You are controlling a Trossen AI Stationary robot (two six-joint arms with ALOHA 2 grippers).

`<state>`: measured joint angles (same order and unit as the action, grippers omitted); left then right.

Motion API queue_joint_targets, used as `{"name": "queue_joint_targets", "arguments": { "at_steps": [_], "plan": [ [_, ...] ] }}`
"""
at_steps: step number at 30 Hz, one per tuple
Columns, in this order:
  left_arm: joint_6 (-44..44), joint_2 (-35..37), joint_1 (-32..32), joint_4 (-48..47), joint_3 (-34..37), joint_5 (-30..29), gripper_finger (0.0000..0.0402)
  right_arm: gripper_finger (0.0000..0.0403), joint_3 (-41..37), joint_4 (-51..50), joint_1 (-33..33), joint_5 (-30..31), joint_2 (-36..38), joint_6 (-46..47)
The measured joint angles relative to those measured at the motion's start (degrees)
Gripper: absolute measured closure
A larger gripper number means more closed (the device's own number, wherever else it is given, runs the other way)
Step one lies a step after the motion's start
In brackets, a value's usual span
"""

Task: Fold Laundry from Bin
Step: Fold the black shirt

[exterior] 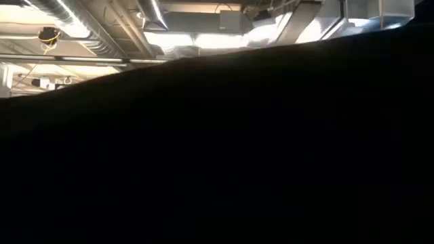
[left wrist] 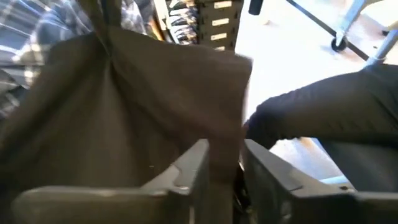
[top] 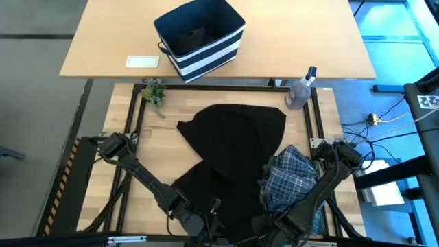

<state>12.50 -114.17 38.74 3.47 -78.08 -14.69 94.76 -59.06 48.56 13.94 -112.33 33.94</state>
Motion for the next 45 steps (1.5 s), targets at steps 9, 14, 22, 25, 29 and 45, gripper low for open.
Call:
{"name": "queue_joint_targets", "arguments": {
  "at_steps": [9, 14, 22, 25, 29, 45],
  "plan": [
    [6.7, 2.6, 1.4, -10.5, 0.0, -3.2, 0.0207, 0.0403, 0.1, 0.1, 0.3, -1.7, 0.0, 1.0],
    [13.0, 2.6, 3.8, -19.2, 0.0, -6.6, 0.0206, 0.0403, 0.1, 0.1, 0.5, -5.5, 0.0, 1.4],
    [24.5, 2.6, 7.2, -31.8, 0.0, -13.8, 0.0229, 0.0403, -3.9, 3.2, 0.6, -11.5, 0.0, 3.7],
    [27.8, 2.6, 7.1, -33.3, 1.2, -14.3, 0.0235, 0.0402, -7.1, 6.5, 0.3, -13.1, 0.0, 4.0],
    [30.8, 2.6, 6.1, -32.9, 3.8, -13.7, 0.0242, 0.0386, -8.9, 7.1, -0.3, -13.1, -0.1, 6.3],
    [39.3, 3.0, 5.0, -37.0, 11.5, 0.4, 0.0289, 0.0253, -0.8, 0.8, -0.4, -8.1, 0.0, 1.8]
  ]
}}
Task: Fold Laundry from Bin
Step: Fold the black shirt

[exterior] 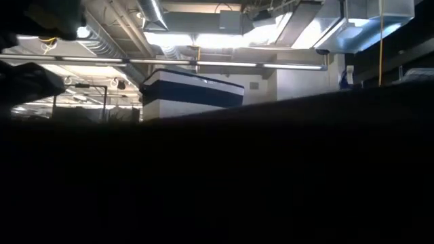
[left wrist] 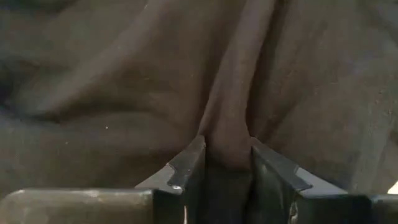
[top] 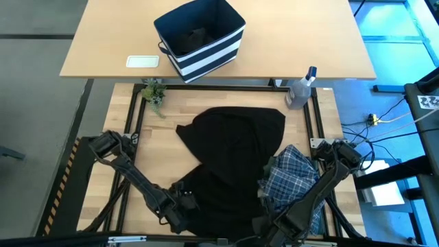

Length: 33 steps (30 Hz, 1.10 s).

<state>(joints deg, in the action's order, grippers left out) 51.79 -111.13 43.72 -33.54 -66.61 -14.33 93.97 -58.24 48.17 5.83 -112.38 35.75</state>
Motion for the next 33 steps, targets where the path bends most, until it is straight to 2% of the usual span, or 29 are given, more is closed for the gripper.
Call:
{"name": "queue_joint_targets", "arguments": {
  "at_steps": [5, 12, 15, 18, 23, 26, 30, 33],
  "plan": [
    [3.8, 0.1, 0.6, -10.5, 0.0, 2.7, 0.0303, 0.0241, 2.5, -6.0, -2.0, 5.2, 0.0, -1.6],
    [9.8, -0.5, 0.6, -32.5, -0.1, 5.2, 0.0306, 0.024, 2.6, -12.8, -8.4, 12.8, 0.0, -3.6],
    [12.5, 0.1, 0.9, -39.2, -0.6, 4.1, 0.0304, 0.024, 2.6, -11.4, -12.1, 15.4, 0.0, -8.2],
    [15.6, 4.2, 2.2, -41.4, -1.2, -0.4, 0.0304, 0.024, 2.6, -9.6, -16.2, 16.1, 0.0, -13.5],
    [20.0, 10.2, 6.0, -34.4, -1.3, -10.5, 0.0303, 0.0248, 0.7, -3.7, -23.9, 15.3, 0.0, -21.5],
    [19.6, 10.6, 8.0, -24.4, -1.4, -17.0, 0.0303, 0.026, -1.9, 0.7, -28.4, 12.2, 0.0, -24.7],
    [14.2, 8.1, 8.6, -11.3, -1.4, -18.9, 0.0303, 0.0289, -6.5, 5.7, -34.1, 9.6, 0.0, -28.7],
    [11.4, 5.1, 8.1, -5.7, -1.4, -18.9, 0.0303, 0.0321, -9.3, 9.4, -38.3, 8.1, 0.0, -30.2]
  ]
}}
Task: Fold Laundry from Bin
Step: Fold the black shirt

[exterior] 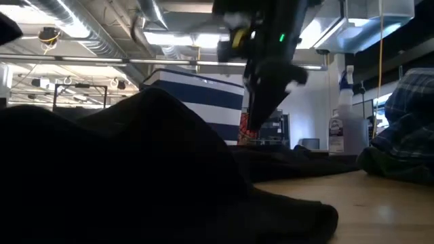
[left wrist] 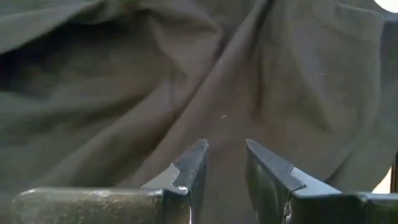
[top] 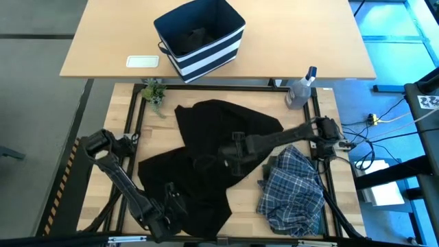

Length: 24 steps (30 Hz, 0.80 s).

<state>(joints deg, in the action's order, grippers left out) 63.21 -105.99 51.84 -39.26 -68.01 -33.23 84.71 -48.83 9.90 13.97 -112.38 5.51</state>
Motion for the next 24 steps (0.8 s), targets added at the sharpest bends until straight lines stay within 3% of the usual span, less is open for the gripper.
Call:
{"name": "queue_joint_targets", "arguments": {
  "at_steps": [6, 10, 17, 21, 24],
  "plan": [
    [-0.6, -4.9, -1.5, 2.2, 0.0, 3.9, 0.0303, 0.0391, -4.7, 5.6, -7.7, -4.1, 0.0, -3.4],
    [-0.6, -6.6, -2.7, 0.0, -0.4, 9.0, 0.0303, 0.0393, -7.9, 5.7, -12.2, -4.1, 0.0, -4.5],
    [1.6, -6.1, -3.1, -14.7, -0.4, 13.1, 0.0303, 0.0398, -13.1, 6.4, -17.3, -6.6, 0.3, -3.8],
    [4.1, -6.5, -3.2, -27.3, 0.1, 17.7, 0.0303, 0.0398, -14.5, 5.7, -17.8, -7.1, 0.4, -2.0],
    [4.6, -6.7, -3.2, -31.7, 0.1, 19.4, 0.0303, 0.0396, -14.7, 5.3, -17.2, -8.0, 0.4, -0.9]
  ]
}}
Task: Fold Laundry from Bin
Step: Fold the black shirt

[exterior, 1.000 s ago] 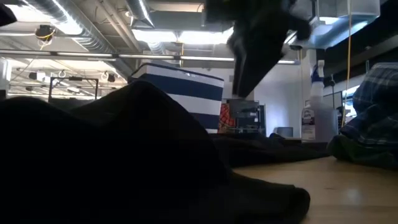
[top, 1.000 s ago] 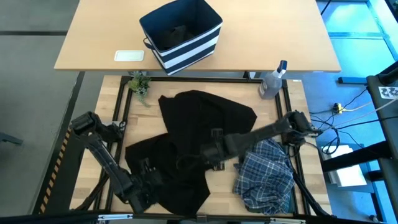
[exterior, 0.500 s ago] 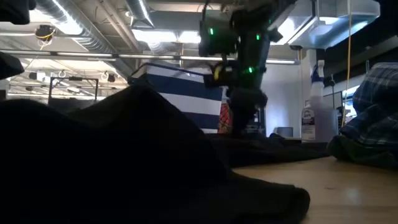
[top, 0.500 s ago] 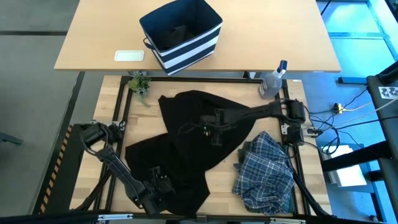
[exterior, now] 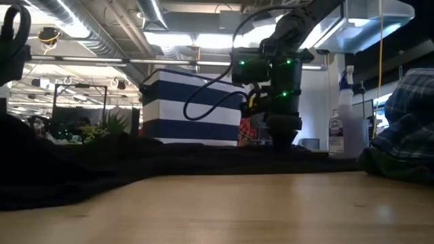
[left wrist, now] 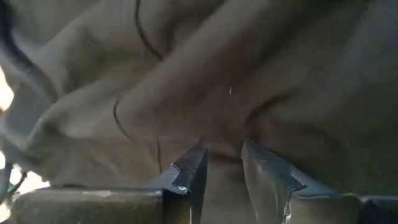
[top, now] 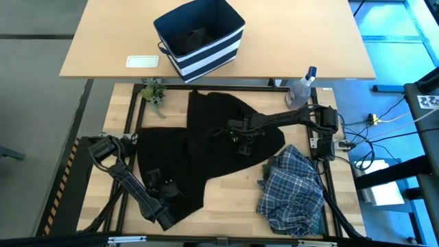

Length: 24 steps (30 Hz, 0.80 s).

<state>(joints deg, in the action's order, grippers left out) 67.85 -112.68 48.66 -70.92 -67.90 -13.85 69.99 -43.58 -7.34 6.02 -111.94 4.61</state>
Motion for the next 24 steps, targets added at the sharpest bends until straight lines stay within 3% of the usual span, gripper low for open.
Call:
{"name": "queue_joint_targets", "arguments": {
  "at_steps": [10, 19, 24],
  "plan": [
    [0.9, 0.1, -1.0, -3.0, 3.1, -1.9, 0.0303, 0.0398, 0.0, -4.1, 3.3, -6.7, 0.2, 3.7],
    [9.3, 2.8, -1.1, -9.8, -0.6, -12.4, 0.0303, 0.0398, 4.7, -0.5, 4.2, 1.2, 4.7, 2.4],
    [11.6, 6.4, -0.7, -8.2, -1.4, -17.7, 0.0303, 0.0398, 5.1, 0.3, 3.9, 5.0, 7.4, -0.2]
  ]
}}
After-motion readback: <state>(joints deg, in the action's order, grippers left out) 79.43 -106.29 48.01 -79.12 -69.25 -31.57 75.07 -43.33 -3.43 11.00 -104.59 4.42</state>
